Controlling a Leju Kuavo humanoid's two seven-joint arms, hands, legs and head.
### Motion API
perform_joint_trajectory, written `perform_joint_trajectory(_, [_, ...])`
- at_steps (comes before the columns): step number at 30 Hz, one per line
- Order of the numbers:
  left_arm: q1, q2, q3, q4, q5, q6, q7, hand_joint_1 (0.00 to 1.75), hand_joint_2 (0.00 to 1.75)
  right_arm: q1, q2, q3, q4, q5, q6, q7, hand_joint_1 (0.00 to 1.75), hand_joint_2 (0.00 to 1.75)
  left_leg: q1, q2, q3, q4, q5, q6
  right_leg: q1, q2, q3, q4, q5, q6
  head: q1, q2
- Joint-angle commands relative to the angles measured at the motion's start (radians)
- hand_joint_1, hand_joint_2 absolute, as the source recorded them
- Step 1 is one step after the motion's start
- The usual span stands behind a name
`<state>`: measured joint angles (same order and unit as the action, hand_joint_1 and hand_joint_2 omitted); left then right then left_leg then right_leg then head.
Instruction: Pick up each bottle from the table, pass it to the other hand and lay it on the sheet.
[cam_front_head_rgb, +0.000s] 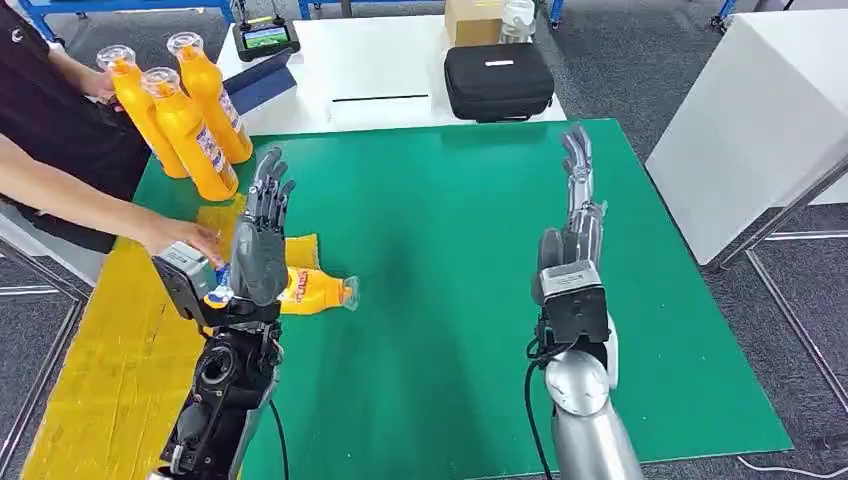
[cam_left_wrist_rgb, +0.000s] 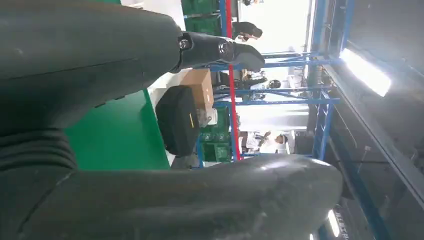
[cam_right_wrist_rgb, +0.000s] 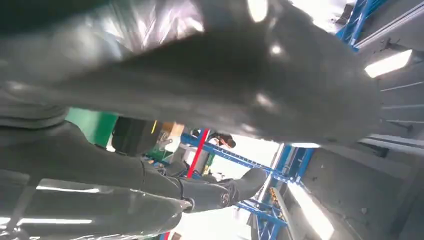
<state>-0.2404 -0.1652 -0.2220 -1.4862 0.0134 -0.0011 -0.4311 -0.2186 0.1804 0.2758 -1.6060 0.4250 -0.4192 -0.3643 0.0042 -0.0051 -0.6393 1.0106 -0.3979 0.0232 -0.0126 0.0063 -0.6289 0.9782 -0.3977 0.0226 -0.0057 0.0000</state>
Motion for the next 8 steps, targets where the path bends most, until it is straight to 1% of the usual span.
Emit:
perform_joint_trajectory(1, [-0.015,0.008,-0.017,0.023,0.004,-0.001,0.003,0.0,0.0,-0.035,-0.008,0.009,0.026,-0.004,0.002,0.004,0.0,0.0,0.0,0.001,0.002,0.0,-0.001,-0.001,0.001,0.0,0.002,0.0,-0.001,-0.001,0.0,0.0])
perform_joint_trajectory(3, [-0.015,0.008,-0.017,0.023,0.004,-0.001,0.003,0.0,0.0,-0.035,-0.008,0.009,0.026,-0.004,0.002,0.004,0.0,0.0,0.001,0.001,0.004,0.0,-0.002,-0.001,0.001,0.0,0.004,0.0,-0.002,-0.001,0.0,0.0])
perform_joint_trajectory(5, [-0.015,0.008,-0.017,0.023,0.004,-0.001,0.003,0.0,0.0,-0.035,-0.008,0.009,0.026,-0.004,0.002,0.004,0.0,0.0,0.001,0.001,0.002,0.0,-0.001,-0.001,0.001,0.0,0.002,0.0,-0.001,-0.001,0.0,0.0])
perform_joint_trajectory(6, [-0.018,0.006,-0.017,0.028,0.003,-0.004,0.003,0.0,0.0,-0.036,-0.009,0.01,0.03,0.0,0.003,0.005,0.0,0.0,0.002,0.001,0.007,0.001,-0.004,-0.002,0.002,-0.001,0.008,0.0,-0.003,-0.002,0.0,0.0])
perform_joint_trajectory(7, [-0.019,0.005,-0.019,0.027,-0.001,-0.011,0.002,0.0,0.0,-0.043,-0.02,0.016,0.042,0.007,0.004,0.004,0.0,0.0,0.001,0.001,0.003,0.0,-0.001,-0.001,0.001,0.0,0.003,0.0,-0.001,-0.001,0.0,0.0])
perform_joint_trajectory(8, [-0.018,0.003,-0.018,0.024,-0.006,-0.013,0.002,0.0,0.0,-0.045,-0.02,0.012,0.05,0.003,0.001,0.006,0.0,0.0,0.001,0.001,0.005,0.001,-0.003,-0.001,0.001,0.0,0.006,0.0,-0.002,-0.001,0.0,0.0])
